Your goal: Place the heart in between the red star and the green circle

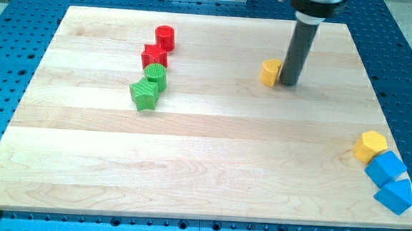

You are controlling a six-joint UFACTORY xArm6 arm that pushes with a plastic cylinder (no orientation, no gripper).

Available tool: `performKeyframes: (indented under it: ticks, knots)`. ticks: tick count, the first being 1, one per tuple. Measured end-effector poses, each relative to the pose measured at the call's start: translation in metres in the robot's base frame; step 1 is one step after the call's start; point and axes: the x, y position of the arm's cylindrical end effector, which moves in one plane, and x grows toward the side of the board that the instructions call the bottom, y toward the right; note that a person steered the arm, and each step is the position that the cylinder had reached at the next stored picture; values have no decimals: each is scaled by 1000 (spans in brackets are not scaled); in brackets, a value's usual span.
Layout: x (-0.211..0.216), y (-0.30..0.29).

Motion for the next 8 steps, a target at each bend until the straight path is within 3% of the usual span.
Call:
performKeyframes:
  ticks: [2, 4, 8]
  knots:
    - [-7, -86]
    - [-14, -101]
    - [-3, -200]
